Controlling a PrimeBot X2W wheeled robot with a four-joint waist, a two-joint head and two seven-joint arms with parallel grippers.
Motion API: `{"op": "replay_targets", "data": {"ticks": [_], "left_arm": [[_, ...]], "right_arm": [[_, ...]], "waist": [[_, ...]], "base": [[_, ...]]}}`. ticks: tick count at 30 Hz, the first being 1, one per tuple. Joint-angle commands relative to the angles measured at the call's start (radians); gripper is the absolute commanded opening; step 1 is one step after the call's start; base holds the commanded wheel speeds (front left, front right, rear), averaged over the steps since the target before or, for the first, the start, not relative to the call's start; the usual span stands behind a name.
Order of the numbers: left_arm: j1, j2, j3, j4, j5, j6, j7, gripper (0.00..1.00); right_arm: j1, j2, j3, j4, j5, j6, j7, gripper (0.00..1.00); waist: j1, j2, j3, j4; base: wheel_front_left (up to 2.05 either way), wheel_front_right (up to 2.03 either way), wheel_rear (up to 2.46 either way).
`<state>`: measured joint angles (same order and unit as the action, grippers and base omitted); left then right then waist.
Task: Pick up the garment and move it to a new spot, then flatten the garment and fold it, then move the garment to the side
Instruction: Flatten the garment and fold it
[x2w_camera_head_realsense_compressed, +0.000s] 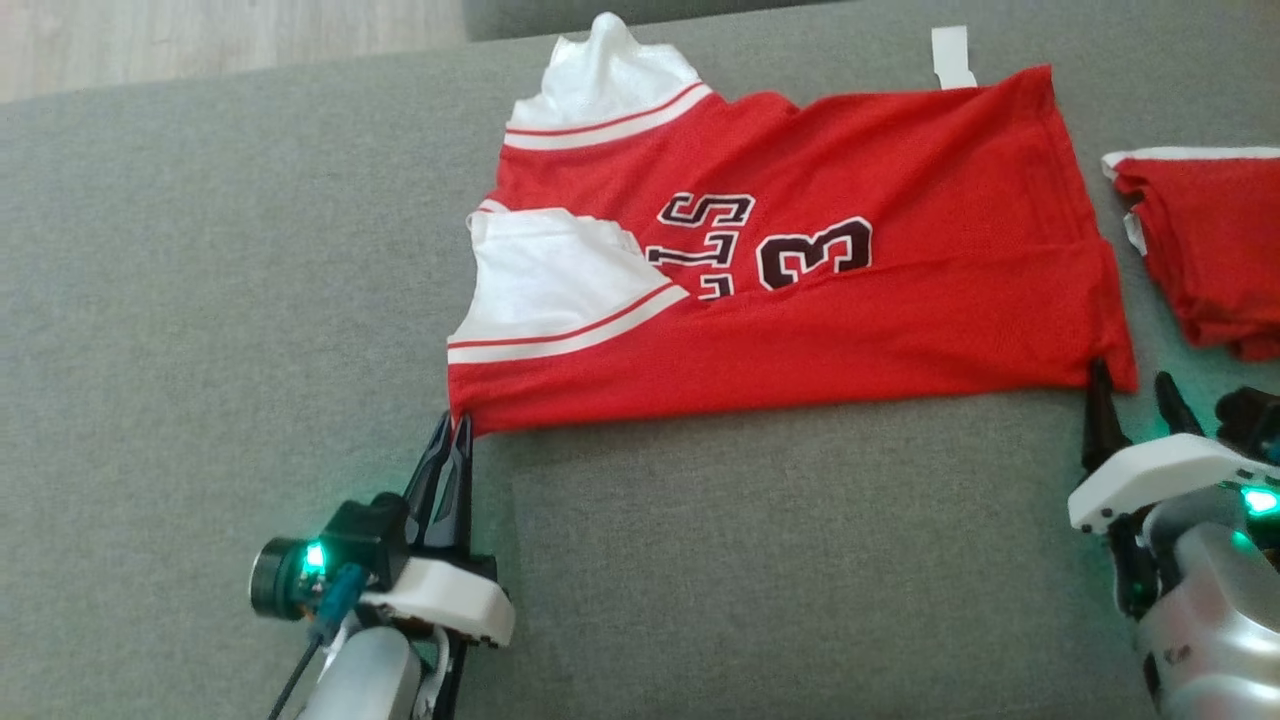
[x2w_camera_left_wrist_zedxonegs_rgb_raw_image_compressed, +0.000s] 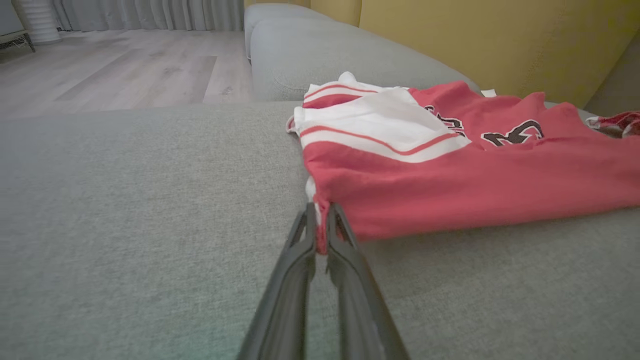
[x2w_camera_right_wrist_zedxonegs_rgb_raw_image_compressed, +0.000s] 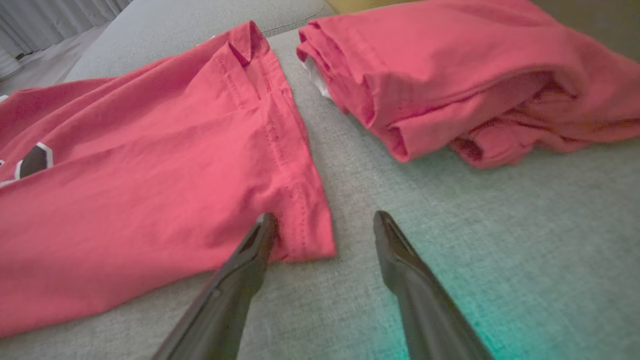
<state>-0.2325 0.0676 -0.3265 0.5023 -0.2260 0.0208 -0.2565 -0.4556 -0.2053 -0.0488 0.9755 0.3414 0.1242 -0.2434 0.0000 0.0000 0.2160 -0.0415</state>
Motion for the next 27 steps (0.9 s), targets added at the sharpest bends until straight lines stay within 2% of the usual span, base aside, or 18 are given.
{"op": "replay_targets", "data": {"ticks": [1, 3, 4, 5, 10, 16, 21, 27], "left_arm": [[0.004, 0.011, 0.038, -0.042, 0.009, 0.007, -0.005, 0.0], [0.017, 0.011, 0.044, -0.057, 0.009, 0.006, -0.005, 0.0], [0.023, 0.01, 0.046, -0.063, 0.009, 0.006, -0.005, 0.0], [0.029, 0.01, 0.048, -0.068, 0.009, 0.006, -0.005, 0.0], [0.062, 0.01, 0.061, -0.088, 0.009, 0.006, -0.005, 0.0], [0.115, 0.026, 0.08, -0.121, 0.01, 0.003, -0.005, 0.0], [0.207, 0.035, 0.075, -0.167, 0.007, -0.01, -0.005, 0.0], [0.305, 0.03, 0.046, -0.208, -0.002, -0.024, -0.004, 0.0]], "right_arm": [[-0.032, -0.021, 0.025, -0.001, -0.012, 0.007, -0.002, 0.89], [-0.046, -0.02, 0.034, 0.035, -0.019, 0.007, 0.001, 0.4], [-0.05, -0.018, 0.041, 0.05, -0.021, 0.007, 0.003, 0.12], [-0.052, -0.015, 0.05, 0.065, -0.021, 0.007, 0.011, 0.0], [-0.05, -0.014, 0.09, 0.104, 0.0, 0.007, 0.028, 0.0], [-0.011, -0.036, 0.133, 0.096, 0.039, 0.007, 0.018, 0.0], [0.102, -0.086, 0.205, 0.032, 0.09, 0.007, 0.026, 0.0], [0.246, -0.148, 0.224, -0.07, 0.134, 0.007, 0.044, 0.0]], "waist": [[0.0, 0.0, -0.009, 0.007], [0.0, 0.0, -0.018, 0.01], [0.0, 0.0, -0.023, 0.011], [0.0, 0.0, -0.028, 0.012], [0.0, 0.0, -0.055, 0.018], [0.0, 0.0, -0.094, 0.033], [0.0, 0.0, -0.131, 0.044], [0.0, 0.0, -0.151, 0.045]], "base": [[0.0, 0.0, 0.0], [0.0, 0.0, 0.0], [0.0, 0.0, 0.0], [0.0, 0.0, 0.0], [0.0, 0.0, 0.0], [0.0, 0.0, 0.0], [0.0, 0.0, 0.0], [0.0, 0.0, 0.0]]}}
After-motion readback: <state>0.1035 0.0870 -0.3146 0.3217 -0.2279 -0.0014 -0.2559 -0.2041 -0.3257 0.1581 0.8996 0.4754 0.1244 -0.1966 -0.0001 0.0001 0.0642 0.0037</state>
